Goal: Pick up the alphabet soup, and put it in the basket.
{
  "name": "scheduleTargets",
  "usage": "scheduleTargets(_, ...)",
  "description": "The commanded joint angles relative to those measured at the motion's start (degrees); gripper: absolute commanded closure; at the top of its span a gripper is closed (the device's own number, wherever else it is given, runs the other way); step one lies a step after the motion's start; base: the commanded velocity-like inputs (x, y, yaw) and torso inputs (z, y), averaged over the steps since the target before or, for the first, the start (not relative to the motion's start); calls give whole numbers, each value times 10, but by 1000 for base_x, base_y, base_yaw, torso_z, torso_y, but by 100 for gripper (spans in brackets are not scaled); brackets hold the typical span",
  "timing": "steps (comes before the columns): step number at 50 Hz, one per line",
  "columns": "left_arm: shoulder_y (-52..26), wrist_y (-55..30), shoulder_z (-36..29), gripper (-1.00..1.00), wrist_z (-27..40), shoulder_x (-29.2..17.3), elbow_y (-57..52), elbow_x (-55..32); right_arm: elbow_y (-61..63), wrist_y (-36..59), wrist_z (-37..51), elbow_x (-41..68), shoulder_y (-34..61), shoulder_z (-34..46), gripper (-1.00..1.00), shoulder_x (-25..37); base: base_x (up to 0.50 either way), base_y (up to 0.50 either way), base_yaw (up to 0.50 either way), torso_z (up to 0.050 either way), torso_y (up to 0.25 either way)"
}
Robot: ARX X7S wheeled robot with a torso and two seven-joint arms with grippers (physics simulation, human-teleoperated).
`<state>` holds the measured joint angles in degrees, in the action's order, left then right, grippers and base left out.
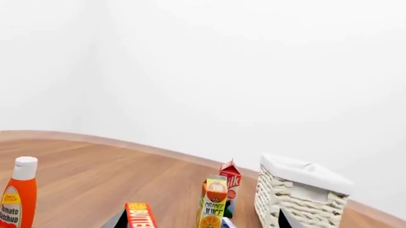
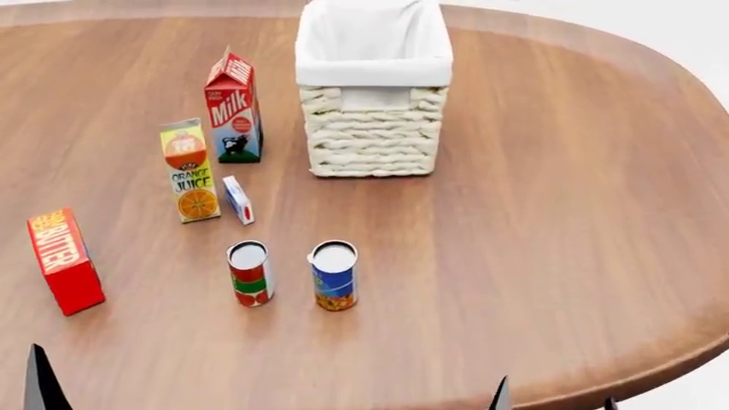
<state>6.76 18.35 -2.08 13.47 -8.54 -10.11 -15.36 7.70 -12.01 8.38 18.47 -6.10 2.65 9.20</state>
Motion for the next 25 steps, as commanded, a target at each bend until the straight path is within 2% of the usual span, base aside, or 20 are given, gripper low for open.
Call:
scheduleTargets(1, -2, 8, -3, -100, 4, -4, 4, -4, -4, -15, -3, -8, 0, 13, -100, 2, 500, 0, 0, 0, 0)
scheduleTargets(7, -2, 11, -5, -100, 6, -6, 5, -4, 0, -6, 6, -6, -1, 13, -100, 4, 500, 0, 0, 0, 0)
scheduleTargets(25, 3, 12, -12, -100, 17, -11, -2, -5, -3, -27, -10, 15, -5, 20, -100, 12, 37, 0, 0, 0, 0)
